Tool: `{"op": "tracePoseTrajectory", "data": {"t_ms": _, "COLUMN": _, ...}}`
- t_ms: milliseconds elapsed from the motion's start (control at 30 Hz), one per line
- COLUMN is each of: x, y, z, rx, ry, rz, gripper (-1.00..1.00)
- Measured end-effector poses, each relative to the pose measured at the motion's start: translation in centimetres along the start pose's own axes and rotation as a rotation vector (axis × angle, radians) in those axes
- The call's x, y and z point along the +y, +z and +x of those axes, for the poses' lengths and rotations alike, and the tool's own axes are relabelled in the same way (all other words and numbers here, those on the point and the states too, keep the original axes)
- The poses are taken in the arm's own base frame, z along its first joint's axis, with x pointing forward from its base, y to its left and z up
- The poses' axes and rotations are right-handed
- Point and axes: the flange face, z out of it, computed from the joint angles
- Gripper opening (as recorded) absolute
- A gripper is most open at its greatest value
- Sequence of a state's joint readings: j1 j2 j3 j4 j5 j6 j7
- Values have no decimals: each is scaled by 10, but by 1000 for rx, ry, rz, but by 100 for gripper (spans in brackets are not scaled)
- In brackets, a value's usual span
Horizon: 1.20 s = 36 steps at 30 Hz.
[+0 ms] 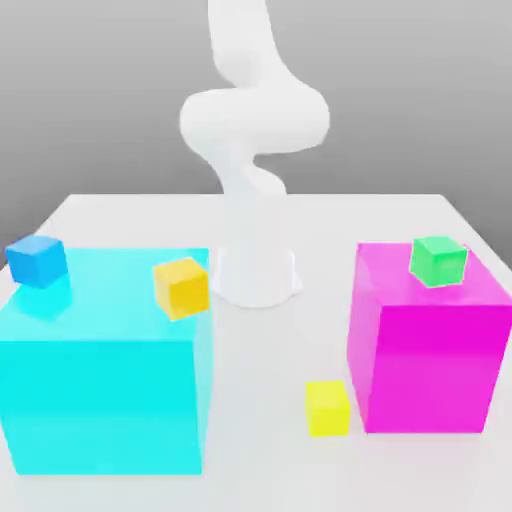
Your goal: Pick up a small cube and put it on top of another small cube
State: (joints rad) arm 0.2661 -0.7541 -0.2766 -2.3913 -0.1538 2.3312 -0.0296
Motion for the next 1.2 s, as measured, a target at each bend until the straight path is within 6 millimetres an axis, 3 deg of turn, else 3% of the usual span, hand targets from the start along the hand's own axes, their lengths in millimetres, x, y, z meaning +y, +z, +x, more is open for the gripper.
{"op": "tracePoseTrajectory", "data": {"t_ms": 567, "x": -2, "y": 100, "z": -34, "rx": -129, "ry": -882, "rz": 132, "gripper": 0}}
{"op": "tracePoseTrajectory", "data": {"t_ms": 1200, "x": -42, "y": 208, "z": -98, "rx": -169, "ry": -1915, "rz": 416, "gripper": 0}}
